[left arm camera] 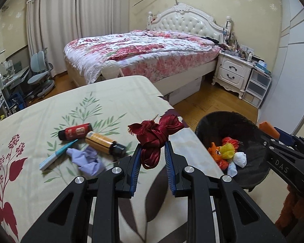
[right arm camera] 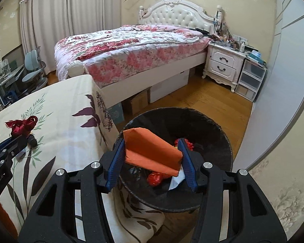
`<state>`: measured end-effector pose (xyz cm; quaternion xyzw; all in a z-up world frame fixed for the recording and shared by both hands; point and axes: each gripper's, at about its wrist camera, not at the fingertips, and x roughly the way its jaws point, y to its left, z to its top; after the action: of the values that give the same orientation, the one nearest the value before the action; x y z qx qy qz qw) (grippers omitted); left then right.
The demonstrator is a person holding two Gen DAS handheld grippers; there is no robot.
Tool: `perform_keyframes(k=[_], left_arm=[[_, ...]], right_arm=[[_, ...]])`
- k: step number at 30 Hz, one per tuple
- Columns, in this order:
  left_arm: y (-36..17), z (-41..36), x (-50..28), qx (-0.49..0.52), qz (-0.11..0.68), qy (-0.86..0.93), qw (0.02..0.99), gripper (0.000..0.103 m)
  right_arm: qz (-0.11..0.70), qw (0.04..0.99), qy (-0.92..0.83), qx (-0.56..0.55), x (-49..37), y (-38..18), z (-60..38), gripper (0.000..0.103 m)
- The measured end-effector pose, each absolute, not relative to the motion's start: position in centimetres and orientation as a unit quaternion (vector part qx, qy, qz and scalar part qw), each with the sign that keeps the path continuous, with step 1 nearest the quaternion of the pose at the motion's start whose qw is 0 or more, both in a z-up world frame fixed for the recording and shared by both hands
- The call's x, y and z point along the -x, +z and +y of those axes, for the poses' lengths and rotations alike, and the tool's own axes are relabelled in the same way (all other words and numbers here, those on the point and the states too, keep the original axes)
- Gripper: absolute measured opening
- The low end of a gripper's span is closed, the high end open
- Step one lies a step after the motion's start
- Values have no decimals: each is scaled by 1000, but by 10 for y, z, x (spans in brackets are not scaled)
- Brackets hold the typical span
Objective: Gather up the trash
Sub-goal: 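Carry the red ribbon and orange sponge over the wastebasket with both tools, then open both tools to drop the ribbon and sponge into the wastebasket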
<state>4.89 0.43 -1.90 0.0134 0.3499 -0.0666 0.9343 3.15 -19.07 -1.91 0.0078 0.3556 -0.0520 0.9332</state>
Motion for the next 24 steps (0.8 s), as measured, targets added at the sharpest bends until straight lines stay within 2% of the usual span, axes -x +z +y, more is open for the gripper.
perform_keyframes(k=[9,24], left_arm=[[-28,-58,-73,-43,348,-104,931,25],[-50,-117,-109,-84,361,-123,920,25]], right_arm=[[363,928,-81,-24,-47,-32,-228,51],[371,920,-111,-53,-63,-49,-267,52]])
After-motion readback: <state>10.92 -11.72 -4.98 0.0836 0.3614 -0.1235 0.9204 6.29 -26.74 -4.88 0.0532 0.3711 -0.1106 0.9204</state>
